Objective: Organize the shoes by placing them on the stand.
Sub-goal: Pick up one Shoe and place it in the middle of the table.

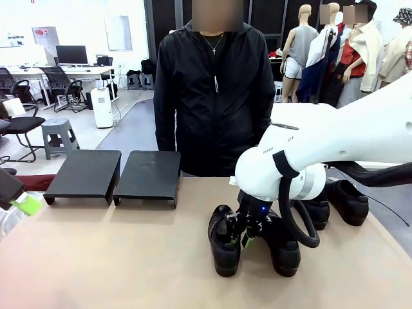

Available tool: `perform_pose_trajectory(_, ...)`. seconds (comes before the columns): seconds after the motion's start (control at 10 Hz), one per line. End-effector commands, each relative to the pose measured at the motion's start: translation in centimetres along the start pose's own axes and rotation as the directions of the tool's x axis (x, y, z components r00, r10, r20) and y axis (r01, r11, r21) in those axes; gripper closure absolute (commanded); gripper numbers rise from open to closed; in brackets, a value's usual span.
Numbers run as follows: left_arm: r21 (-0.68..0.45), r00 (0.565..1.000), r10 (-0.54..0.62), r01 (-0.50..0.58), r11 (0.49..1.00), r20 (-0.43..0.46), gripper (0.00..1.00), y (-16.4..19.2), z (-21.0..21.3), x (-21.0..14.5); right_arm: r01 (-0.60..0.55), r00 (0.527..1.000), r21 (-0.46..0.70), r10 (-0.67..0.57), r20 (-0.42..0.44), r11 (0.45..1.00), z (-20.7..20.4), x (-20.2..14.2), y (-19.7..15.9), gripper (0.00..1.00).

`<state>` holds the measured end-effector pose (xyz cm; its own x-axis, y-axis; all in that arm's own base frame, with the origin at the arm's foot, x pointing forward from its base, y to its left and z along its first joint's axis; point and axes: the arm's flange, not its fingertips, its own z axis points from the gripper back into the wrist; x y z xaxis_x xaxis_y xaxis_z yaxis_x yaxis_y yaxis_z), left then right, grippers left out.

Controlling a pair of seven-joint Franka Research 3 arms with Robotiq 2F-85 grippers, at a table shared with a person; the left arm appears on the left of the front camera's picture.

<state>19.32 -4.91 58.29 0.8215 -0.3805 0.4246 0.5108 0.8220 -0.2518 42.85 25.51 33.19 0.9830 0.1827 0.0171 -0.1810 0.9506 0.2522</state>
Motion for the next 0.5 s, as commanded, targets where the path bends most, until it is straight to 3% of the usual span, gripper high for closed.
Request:
perform_pose_trajectory(0.0, -0.02, 1.0, -0.013, 0.013, 1.0, 0.012, 0.0, 0.1, 0.0, 0.1, 0.029, 0.998, -0.008, -0.029, 0.05, 1.0, 0.4, -0.4, 0.3, 1.0)
perform_pose_trajectory(0.3, -0.02, 1.0, -0.013, 0.013, 1.0, 0.012, 0.0, 0.1, 0.0, 0.1, 0.004, 0.996, 0.011, -0.005, 0.092, 1.0, 3.6, -1.4, 1.3, 1.0)
perform_pose_trajectory(0.4, -0.02, 1.0, -0.013, 0.013, 1.0, 0.012, 0.0, 0.1, 0.0, 0.1, 0.032, 0.994, -0.044, -0.027, 0.107, 0.999, 5.8, -2.2, 2.1, 1.0)
